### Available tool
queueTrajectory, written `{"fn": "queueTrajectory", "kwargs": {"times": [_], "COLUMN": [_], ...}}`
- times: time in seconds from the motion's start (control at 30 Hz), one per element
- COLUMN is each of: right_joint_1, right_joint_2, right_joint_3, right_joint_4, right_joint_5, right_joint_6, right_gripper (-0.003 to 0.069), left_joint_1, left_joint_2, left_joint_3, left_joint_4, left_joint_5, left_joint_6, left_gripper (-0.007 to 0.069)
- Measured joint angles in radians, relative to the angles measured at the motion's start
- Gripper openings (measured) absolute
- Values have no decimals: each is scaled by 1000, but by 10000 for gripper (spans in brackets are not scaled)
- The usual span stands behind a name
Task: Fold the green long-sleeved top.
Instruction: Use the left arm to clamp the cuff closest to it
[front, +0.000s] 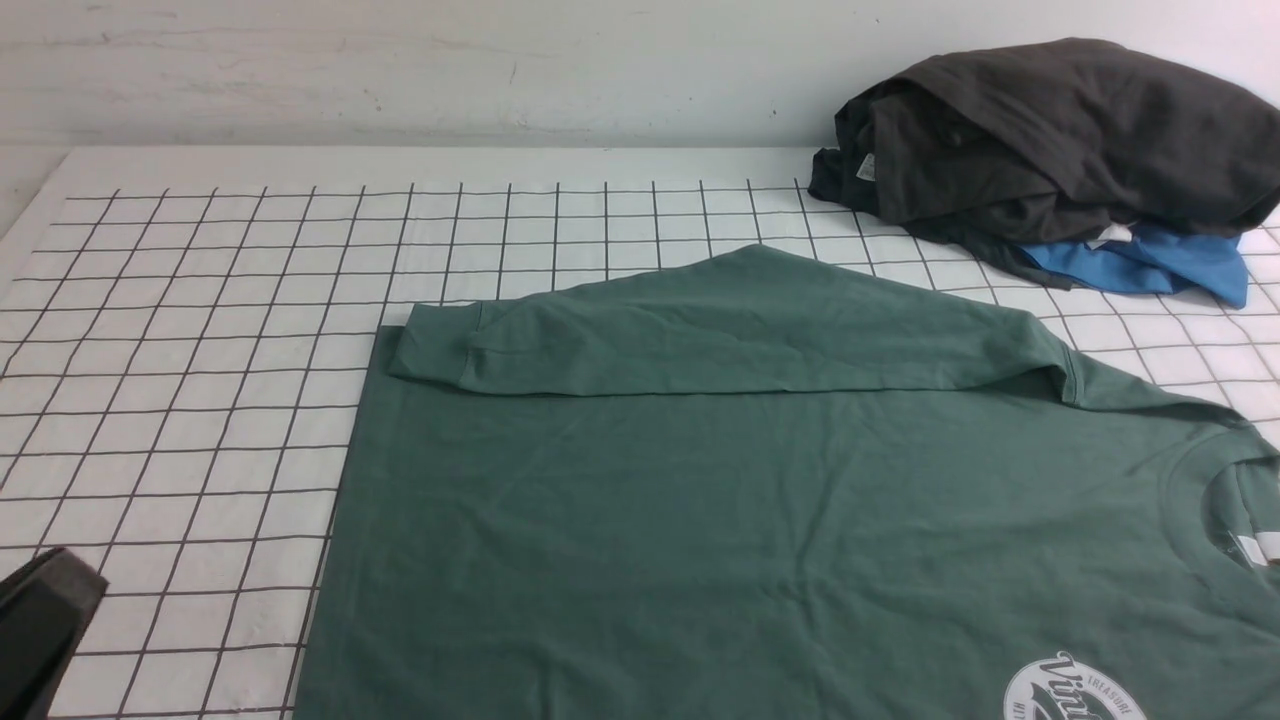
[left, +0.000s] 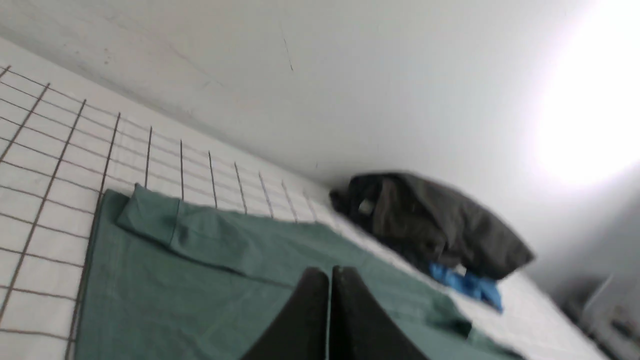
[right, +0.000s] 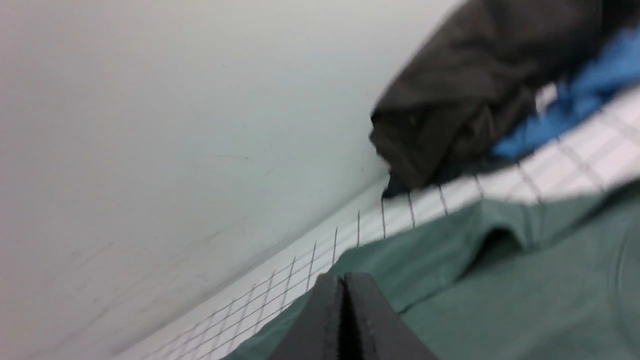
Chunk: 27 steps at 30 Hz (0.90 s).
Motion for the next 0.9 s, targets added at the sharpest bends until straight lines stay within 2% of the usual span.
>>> {"fn": "queueTrajectory", "kwargs": {"times": [0.07, 0.2, 0.3, 0.37, 0.4, 0.47, 0.53, 0.63, 0.67, 0.77, 0.87, 0.9], "right_joint_1": [0, 20, 98, 162, 177, 269, 319, 395, 399, 432, 437, 437], "right_joint_2": [93, 363, 536, 630, 638, 736, 785, 823, 824, 826, 826, 826], "right_joint_3": [-104, -342, -511, -579, -591, -642, -649, -649, -650, -651, -651, -651], "right_joint_4": [-81, -247, -320, -337, -340, -351, -358, -375, -375, -377, -391, -391], "right_joint_5": [35, 220, 429, 551, 580, 752, 859, 924, 925, 932, 934, 934], "right_joint_6": [-70, -169, -186, -188, -189, -191, -197, -205, -204, -207, -208, -208], "right_gripper": [-14, -14, -14, -14, -14, -14, -14, -14, -14, -14, -14, -14], "left_joint_1": [0, 0, -18, -61, -67, -172, -260, -408, -417, -533, -598, -601], "left_joint_2": [117, 395, 609, 704, 722, 826, 880, 967, 972, 1056, 1119, 1123], "left_joint_3": [-86, -319, -491, -545, -551, -565, -563, -527, -523, -464, -431, -429], "left_joint_4": [92, 386, 572, 646, 650, 690, 712, 766, 775, 839, 856, 856], "left_joint_5": [107, 422, 664, 724, 726, 734, 736, 717, 713, 649, 589, 582], "left_joint_6": [16, 24, 20, 8, 7, 1, 1, 0, 0, -6, -10, -11], "left_gripper": [-7, -7, -7, -7, -7, -3, 15, 78, 84, 199, 321, 328]}}
